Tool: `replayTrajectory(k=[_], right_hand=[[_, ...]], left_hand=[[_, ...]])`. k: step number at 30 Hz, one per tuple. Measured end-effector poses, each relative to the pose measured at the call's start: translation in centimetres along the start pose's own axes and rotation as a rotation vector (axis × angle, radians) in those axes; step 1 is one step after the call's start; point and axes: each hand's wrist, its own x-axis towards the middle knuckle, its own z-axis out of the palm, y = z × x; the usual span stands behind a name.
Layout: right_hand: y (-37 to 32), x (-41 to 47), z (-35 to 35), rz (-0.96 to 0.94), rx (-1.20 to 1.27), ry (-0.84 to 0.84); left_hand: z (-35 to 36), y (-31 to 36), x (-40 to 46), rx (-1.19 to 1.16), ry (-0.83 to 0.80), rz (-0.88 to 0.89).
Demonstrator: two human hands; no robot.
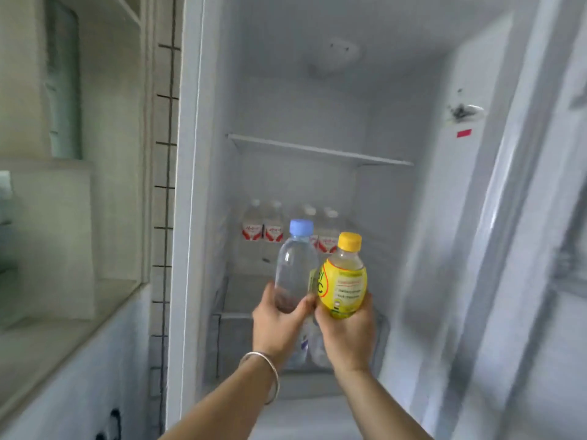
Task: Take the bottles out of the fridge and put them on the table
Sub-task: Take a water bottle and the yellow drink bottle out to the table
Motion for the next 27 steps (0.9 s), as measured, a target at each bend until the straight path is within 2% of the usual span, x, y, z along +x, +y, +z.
replayTrajectory(k=[12, 20, 27], right_hand=[[-1.9, -10.0, -21.9, 0.103, -0.215, 0.176], [-5.9, -15.6, -41.7, 0.039, -0.385, 0.273], [-6.8, -19.9, -58.1, 0.11, -0.509, 0.434]], left_hand=[[4.6, 6.7, -20.5, -0.109, -0.321, -0.09], [12.7, 13.6, -36.9, -0.246, -0.478, -0.082], [20.0, 17.0, -51.1, -0.354, -0.621, -0.242]])
